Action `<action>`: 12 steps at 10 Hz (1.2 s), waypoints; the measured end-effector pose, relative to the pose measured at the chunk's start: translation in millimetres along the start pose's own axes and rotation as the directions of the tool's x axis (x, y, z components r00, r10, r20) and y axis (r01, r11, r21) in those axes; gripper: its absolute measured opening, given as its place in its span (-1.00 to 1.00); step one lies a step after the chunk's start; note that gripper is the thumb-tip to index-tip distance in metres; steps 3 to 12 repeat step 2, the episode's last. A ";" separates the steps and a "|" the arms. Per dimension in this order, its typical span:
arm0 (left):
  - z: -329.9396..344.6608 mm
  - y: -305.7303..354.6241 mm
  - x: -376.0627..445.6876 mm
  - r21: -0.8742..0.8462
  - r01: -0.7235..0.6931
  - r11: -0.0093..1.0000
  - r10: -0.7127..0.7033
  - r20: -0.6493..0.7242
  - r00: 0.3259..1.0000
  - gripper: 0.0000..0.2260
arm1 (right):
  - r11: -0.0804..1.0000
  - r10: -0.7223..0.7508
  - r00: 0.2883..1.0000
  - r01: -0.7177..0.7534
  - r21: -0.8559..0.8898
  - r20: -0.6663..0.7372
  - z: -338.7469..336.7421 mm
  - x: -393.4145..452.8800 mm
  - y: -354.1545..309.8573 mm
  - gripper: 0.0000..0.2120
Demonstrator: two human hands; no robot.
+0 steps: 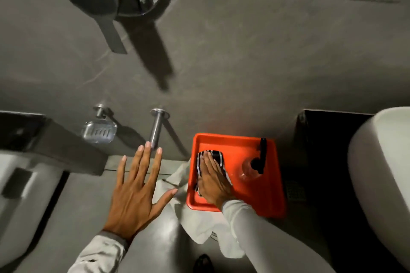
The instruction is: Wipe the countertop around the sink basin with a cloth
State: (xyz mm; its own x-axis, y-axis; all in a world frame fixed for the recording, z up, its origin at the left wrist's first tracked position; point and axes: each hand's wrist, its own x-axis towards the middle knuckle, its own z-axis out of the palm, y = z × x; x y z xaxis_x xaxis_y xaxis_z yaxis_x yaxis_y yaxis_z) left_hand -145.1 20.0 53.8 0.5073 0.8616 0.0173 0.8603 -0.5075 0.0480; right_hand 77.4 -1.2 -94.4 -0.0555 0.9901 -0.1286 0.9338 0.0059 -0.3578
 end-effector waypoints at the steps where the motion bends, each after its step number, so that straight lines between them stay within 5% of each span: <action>1: -12.9 7.1 7.8 -0.028 0.005 1.000 -0.006 -0.039 0.999 -0.19 | 0.994 0.033 0.995 -0.042 0.098 0.097 -28.3 -12.6 6.2 -0.38; 2: -48.1 30.4 28.1 -0.076 -0.024 0.997 0.018 -0.080 0.997 -0.19 | 0.432 0.077 0.988 -0.157 0.888 0.137 -85.8 -34.6 8.7 -0.23; 12: -48.1 30.4 28.1 -0.076 -0.024 0.997 0.018 -0.080 0.997 -0.19 | 0.432 0.077 0.988 -0.157 0.888 0.137 -85.8 -34.6 8.7 -0.23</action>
